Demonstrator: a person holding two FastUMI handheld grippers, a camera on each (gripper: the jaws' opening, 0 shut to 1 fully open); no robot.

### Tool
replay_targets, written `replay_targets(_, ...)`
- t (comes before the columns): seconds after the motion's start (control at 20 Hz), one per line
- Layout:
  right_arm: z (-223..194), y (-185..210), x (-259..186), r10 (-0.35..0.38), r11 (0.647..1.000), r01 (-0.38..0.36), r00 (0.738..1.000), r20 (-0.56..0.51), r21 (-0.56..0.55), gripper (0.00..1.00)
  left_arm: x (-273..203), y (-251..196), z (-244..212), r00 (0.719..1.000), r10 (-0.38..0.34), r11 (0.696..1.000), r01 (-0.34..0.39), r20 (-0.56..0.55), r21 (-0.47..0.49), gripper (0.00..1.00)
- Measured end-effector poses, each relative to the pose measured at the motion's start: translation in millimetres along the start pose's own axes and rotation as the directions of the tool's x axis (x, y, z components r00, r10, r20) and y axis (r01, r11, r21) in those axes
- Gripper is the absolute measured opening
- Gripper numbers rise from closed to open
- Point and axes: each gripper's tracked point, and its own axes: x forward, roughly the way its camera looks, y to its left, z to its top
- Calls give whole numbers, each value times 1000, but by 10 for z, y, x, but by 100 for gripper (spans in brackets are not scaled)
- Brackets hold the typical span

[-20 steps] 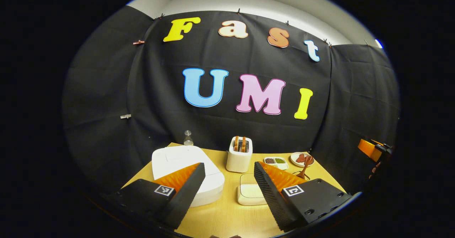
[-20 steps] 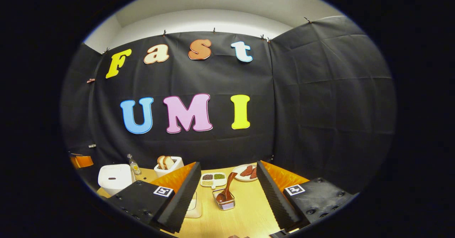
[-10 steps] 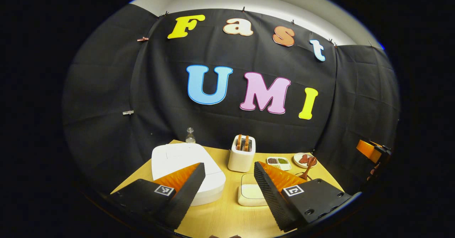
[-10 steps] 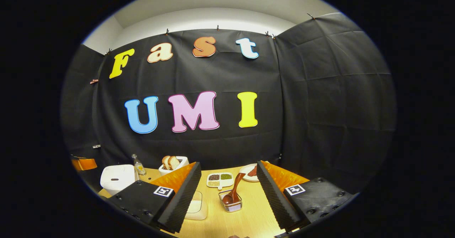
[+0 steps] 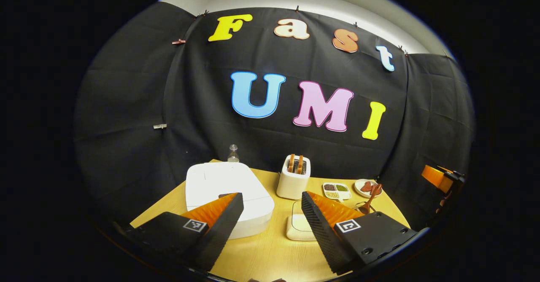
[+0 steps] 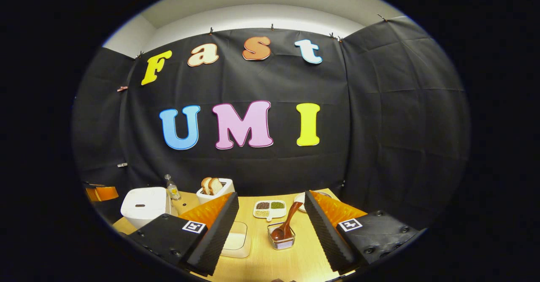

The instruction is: Close the left gripper, press the button to open the rice cooker; take a wooden spoon from the chopstick holder with the right hand, scoop a spoonful of rice and pour it into the rice cooker, then put the wooden spoon back into the chopstick holder.

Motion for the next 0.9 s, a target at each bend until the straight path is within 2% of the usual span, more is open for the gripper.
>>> replay_targets(0.25, -29, 118, 96, 48, 999, -48, 999, -3, 13, 98, 61, 139, 32, 999, 40, 998, -41, -17, -57, 95)
replay_targets(0.45, -174, 78, 198, 49, 999, -49, 998, -33, 8, 98, 227, 418, 38, 995, 93, 995, -94, -42, -32, 96)
replay_targets(0.65, -296, 71, 236, 74, 997, -73, 995, -61, 26, 97, 459, 626, -63, 991, 104, 991, -111, -89, -79, 92)
replay_targets(0.75, -389, 85, 240, 88, 996, -85, 993, -80, 38, 98, 570, 708, -144, 988, 106, 988, -117, -113, -98, 84)
replay_targets(0.9, -472, 6, 277, 81, 996, -78, 992, -95, 37, 98, 774, 837, -253, 985, 105, 985, -122, -135, -120, 65)
